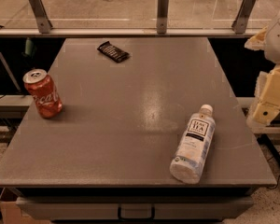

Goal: Move blue plastic bottle near coke can

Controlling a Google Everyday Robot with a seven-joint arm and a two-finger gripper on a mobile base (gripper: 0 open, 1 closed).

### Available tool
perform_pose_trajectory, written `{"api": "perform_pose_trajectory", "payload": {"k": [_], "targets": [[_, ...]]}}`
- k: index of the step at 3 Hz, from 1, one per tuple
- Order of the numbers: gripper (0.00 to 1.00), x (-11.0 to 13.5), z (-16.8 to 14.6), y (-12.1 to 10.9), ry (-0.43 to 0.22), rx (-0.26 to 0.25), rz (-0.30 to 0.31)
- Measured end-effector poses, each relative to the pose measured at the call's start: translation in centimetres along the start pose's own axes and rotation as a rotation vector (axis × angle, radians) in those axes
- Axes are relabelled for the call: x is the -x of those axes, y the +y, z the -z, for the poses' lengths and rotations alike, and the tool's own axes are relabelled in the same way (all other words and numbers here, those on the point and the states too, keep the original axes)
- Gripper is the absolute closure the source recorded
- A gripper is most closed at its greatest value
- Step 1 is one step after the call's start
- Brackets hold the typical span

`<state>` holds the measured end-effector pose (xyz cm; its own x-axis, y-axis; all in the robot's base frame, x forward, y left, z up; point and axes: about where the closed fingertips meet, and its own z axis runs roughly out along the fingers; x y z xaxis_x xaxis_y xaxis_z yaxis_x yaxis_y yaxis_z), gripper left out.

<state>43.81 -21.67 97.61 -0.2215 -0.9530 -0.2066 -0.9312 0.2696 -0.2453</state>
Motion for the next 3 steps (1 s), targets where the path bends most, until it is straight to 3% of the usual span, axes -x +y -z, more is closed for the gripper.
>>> {"api": "perform_pose_trajectory", "payload": {"k": [1, 2, 3], "targets": [[0.0, 0.0, 0.0, 0.0, 0.0, 0.0, 0.0], [0.0, 0.7, -1.0, 1.0, -0.04, 0.011, 0.083], [0.0, 2.8, -3.6, 4.1, -0.124, 0.063, 0.244]]}}
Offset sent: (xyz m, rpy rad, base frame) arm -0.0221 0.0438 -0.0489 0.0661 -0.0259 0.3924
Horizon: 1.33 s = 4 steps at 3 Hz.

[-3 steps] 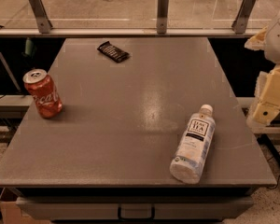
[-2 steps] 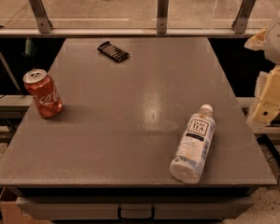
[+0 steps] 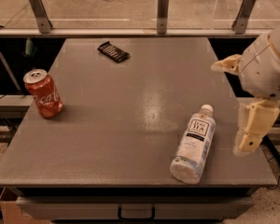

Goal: Move blue plastic bottle near coke can

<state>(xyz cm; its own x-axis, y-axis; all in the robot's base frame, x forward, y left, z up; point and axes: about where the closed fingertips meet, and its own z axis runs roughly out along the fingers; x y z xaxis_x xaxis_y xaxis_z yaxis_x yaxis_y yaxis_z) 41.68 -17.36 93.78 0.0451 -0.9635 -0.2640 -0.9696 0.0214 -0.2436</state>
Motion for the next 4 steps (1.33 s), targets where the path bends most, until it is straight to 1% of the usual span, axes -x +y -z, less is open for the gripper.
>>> {"api": "perform_pose_trajectory", "payload": {"k": [1, 2, 3, 4], "targets": [[0.0, 1.4, -3.5, 2.5, -0.059, 0.068, 0.184], [0.0, 2.0, -6.7, 3.5, -0.078, 0.122, 0.359], [0.0, 2.4, -9.2, 4.1, -0.081, 0.161, 0.487], [0.18, 3.1, -11.1, 4.0, -0.083, 0.178, 0.594]]}}
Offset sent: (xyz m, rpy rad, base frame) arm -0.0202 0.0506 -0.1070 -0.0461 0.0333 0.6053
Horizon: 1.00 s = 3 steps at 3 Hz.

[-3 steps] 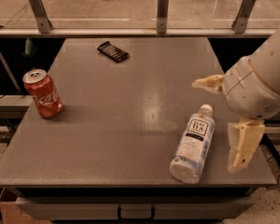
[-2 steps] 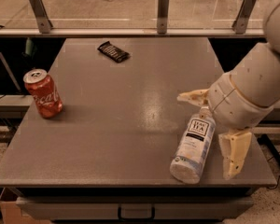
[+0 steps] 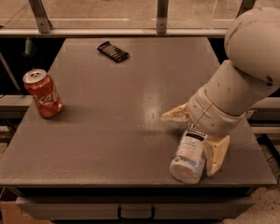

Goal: Move blue plastic bottle near coke can

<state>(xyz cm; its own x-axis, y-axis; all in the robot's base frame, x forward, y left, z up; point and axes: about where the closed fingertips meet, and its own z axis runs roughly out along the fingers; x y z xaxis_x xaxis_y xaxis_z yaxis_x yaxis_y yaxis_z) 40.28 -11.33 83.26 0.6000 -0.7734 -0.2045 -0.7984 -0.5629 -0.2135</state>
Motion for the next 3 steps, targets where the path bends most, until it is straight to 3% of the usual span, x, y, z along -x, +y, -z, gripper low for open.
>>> {"api": "perform_pose_trajectory", "payload": {"k": [1, 3], "targets": [[0.4, -0.28, -0.95, -0.31, 0.007, 0.018, 0.049], [0.87, -0.11, -0.07, -0.52, 0.007, 0.018, 0.05]]}}
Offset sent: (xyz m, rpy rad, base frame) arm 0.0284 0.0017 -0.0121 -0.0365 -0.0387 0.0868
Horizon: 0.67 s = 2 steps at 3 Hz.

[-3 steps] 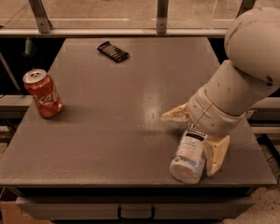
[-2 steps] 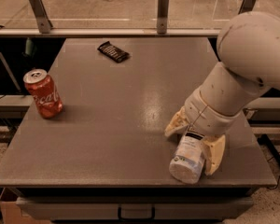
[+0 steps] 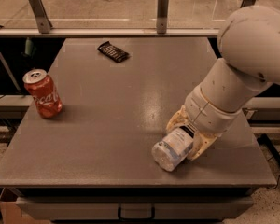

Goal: Move blue plastic bottle near coke can

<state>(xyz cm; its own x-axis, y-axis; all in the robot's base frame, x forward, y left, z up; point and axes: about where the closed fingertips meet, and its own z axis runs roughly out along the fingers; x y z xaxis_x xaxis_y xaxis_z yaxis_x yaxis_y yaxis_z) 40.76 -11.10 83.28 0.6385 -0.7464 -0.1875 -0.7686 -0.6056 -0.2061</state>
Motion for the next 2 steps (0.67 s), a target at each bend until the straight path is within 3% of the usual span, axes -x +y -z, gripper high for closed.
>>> {"api": "perform_pose_trajectory", "payload": {"k": [1, 2], "targets": [[1.0, -2.0, 2.4, -2.0, -0.003, -0.056, -0.075], [1.0, -6.3, 5.7, -3.3, -0.068, -0.103, -0.297]]}}
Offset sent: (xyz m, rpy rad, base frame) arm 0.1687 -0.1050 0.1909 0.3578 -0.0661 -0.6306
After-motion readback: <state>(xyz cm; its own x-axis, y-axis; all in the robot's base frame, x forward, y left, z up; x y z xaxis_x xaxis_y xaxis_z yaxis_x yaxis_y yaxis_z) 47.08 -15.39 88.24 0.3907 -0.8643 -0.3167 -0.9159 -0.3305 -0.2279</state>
